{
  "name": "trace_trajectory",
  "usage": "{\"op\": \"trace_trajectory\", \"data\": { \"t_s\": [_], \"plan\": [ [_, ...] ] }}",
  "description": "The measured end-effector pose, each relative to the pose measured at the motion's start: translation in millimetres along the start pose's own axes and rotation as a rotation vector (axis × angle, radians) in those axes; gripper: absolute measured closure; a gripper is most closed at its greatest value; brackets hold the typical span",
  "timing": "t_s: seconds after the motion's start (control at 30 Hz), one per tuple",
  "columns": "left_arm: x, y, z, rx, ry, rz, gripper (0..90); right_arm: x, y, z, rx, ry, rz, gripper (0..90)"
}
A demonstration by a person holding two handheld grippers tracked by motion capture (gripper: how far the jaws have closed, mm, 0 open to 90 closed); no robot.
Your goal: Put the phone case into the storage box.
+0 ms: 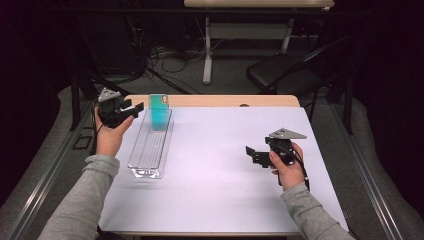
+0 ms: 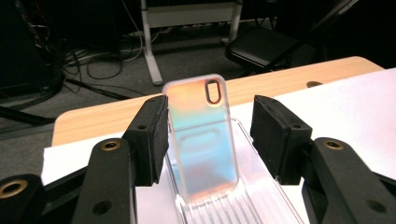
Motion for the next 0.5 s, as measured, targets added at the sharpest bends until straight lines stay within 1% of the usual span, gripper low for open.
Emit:
{"op": "trace_trajectory", "data": {
  "t_s": [0.03,0.13,0.23,0.3,0.33,0.4,0.5],
  "plan": [
    [1.9,1.9,1.1,0.008,-0.006,0.005,45.7,-0.1,-0.2,0.3,-0.001,0.0,-0.001,14.1],
    [7.6,7.3,4.2,0.027,-0.025,0.001,45.6,-0.3,-0.4,0.9,-0.001,0.001,0.0,14.1],
    [10.9,12.7,7.8,0.037,-0.025,-0.027,45.7,-0.4,-1.0,0.8,-0.001,0.001,0.005,14.1],
    [12.1,15.4,11.6,0.031,-0.023,-0.041,46.3,-0.4,-1.6,0.7,-0.002,0.003,0.005,14.2],
    [12.2,17.0,13.7,0.037,-0.019,-0.044,46.3,-0.3,-1.9,0.8,-0.003,0.003,0.005,14.1],
    [11.7,21.6,17.6,0.065,0.001,-0.04,45.8,-0.2,-2.2,1.0,-0.004,0.001,0.005,14.1],
    [11.7,29.1,23.8,0.09,0.023,-0.06,40.8,-0.4,-2.2,1.6,-0.003,0.003,0.002,14.2]
  ]
}}
Point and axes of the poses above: each handheld gripper's, and its own axes: z roughly backward along the jaws, x roughly out of its underside, y roughly to its right, the point moved 8 cm from there along -z, roughly forward along the jaws, and after that the axes turned 3 degrees about -x, right-handed, at the moved point
